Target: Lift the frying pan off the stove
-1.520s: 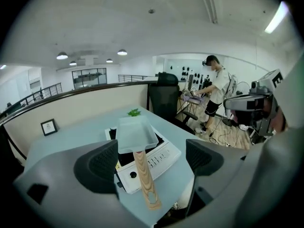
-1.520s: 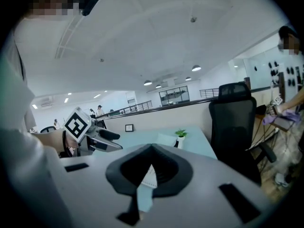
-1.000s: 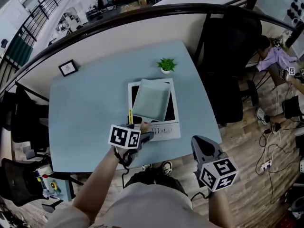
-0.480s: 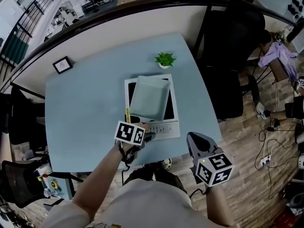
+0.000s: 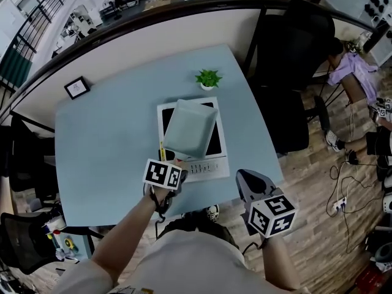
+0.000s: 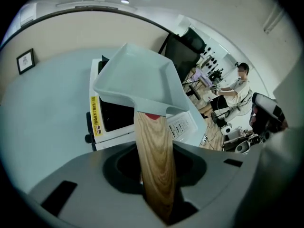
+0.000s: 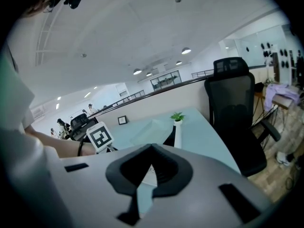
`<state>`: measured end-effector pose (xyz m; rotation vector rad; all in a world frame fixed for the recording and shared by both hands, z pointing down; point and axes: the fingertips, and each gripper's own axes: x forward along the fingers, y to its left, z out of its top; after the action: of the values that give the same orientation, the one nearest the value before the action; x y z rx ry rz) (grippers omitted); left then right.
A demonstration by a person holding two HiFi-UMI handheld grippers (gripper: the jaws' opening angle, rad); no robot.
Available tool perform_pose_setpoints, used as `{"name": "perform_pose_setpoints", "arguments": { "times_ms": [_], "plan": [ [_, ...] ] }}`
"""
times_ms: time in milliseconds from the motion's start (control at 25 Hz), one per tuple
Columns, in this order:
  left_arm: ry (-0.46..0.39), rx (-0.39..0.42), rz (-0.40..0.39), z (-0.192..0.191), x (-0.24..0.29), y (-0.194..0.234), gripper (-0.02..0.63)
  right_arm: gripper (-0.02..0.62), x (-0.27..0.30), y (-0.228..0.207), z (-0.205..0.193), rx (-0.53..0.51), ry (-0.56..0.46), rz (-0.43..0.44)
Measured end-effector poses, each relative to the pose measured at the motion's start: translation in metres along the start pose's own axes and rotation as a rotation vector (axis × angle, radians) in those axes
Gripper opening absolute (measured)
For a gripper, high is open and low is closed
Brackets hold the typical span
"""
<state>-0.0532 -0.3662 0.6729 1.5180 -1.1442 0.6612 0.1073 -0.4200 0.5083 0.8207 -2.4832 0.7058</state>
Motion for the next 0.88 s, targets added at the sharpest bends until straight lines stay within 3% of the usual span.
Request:
{"name": "perform_pose_setpoints", "arguments": {
  "times_ms": [160,320,600,720,880],
  "plan": [
    [-0.035,0.007,-0.005,-0.007,-0.020,0.001,0.124,0.003,-0.006,0.008,0.010,-0.015,-0.023,-0.007],
    [-0.136,0.065,0.014,0.004,-0.059,-0.003,0.123,0.003,-0.013,0.019,0.029,-0.046,-0.062,-0.013],
    [-0.391,0.148,0.082,0.033,-0.151,-0.012,0.123,0.003,-0.033,0.050,0.077,-0.128,-0.173,-0.012],
    [-0.515,0.167,0.096,0.046,-0.191,-0.020,0.123,0.003,-0.045,0.071,0.099,-0.113,-0.238,0.036],
    [-0.673,0.207,0.173,0.057,-0.244,-0.023,0.124,0.003,-0.065,0.101,0.128,-0.137,-0.317,0.079]
  ]
}}
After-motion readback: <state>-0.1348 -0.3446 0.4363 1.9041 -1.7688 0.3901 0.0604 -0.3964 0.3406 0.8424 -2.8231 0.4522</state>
